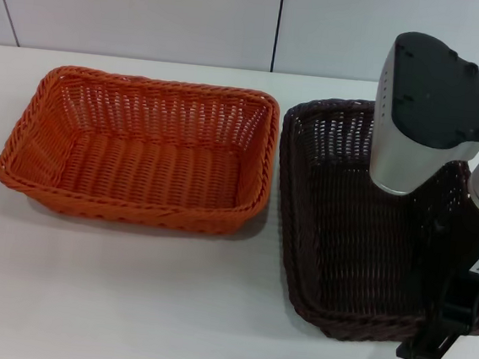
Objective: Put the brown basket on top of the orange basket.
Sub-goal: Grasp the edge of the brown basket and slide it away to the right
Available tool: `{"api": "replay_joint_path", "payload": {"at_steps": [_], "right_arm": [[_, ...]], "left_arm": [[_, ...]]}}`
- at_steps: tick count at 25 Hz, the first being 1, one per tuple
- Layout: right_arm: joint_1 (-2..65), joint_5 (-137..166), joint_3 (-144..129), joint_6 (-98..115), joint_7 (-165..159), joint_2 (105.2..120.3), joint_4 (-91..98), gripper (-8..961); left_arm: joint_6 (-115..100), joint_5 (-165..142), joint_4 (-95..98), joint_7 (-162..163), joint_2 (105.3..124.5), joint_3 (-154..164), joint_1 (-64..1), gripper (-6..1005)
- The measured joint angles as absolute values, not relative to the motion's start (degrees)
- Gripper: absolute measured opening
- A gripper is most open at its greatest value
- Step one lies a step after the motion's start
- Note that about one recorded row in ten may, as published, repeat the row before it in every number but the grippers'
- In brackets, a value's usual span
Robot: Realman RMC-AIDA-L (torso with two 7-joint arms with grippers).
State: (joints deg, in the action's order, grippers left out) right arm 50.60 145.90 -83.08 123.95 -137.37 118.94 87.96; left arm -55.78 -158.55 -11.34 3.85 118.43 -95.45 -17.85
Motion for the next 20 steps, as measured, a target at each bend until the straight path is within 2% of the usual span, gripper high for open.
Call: {"api": "replay_joint_path", "payload": {"at_steps": [20], "right_arm": [[50.45,148.27,-90.84,112.53,-136.57,118.97,75.56,720]], "left_arm": [[-56.82,-158.56,-11.34,3.92,118.30,-95.45,-16.97,769]]}}
